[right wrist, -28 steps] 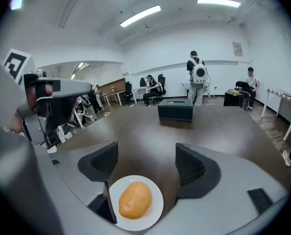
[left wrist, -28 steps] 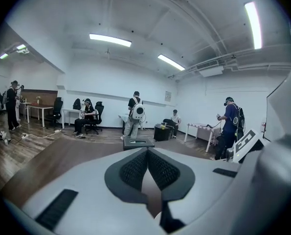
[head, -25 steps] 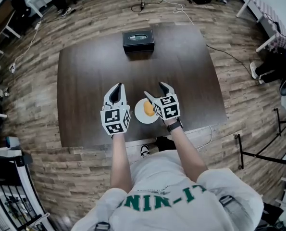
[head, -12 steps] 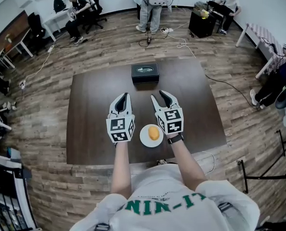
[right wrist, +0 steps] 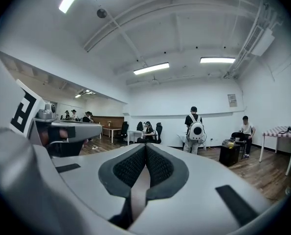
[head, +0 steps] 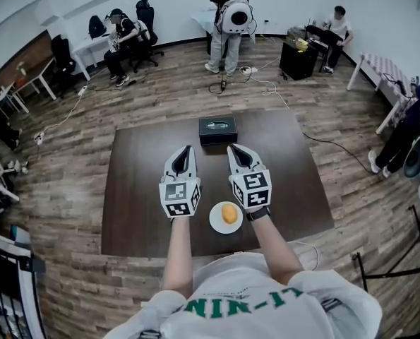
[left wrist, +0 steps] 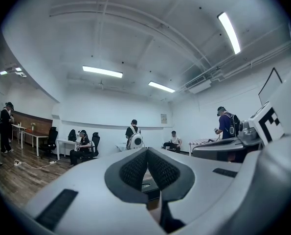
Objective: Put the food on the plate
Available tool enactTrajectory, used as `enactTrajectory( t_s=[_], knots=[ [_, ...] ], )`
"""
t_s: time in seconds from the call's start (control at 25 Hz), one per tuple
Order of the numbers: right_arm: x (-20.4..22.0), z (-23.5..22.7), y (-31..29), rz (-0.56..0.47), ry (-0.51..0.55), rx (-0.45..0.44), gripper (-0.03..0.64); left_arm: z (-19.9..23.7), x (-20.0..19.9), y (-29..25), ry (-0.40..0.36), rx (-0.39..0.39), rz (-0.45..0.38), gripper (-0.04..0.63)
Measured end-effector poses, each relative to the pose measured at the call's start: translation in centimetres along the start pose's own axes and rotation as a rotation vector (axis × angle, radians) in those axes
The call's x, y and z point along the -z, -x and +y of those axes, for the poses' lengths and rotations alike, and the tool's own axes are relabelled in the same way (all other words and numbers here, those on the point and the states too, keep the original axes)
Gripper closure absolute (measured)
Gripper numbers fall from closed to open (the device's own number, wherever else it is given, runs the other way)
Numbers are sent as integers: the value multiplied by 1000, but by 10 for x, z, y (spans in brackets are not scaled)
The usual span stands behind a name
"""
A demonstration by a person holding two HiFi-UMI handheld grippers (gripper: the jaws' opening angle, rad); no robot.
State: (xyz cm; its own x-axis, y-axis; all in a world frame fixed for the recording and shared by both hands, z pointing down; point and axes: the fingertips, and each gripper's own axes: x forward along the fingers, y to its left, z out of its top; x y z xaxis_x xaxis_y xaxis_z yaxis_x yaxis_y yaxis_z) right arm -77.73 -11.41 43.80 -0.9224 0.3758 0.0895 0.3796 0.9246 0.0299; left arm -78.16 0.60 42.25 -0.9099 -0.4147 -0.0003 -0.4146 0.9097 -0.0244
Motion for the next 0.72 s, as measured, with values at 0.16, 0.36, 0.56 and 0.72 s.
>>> enactTrajectory(
  t_s=[0.16,0.36,0.56,0.72],
  knots=[
    [0,3,-2,1,-10,-8,600,0,-3,1,-9,4,-3,581],
    [2,2,-1,2,-24,-7,600,1,-4,1,-13,6,-3,581],
    [5,-3,-1,9,-37,3,600,1,-2,0,-14,11,6,581],
    [3,-5,-3,11,-32,-22,600,0,-2,-5,-10,17,5,581]
  ],
)
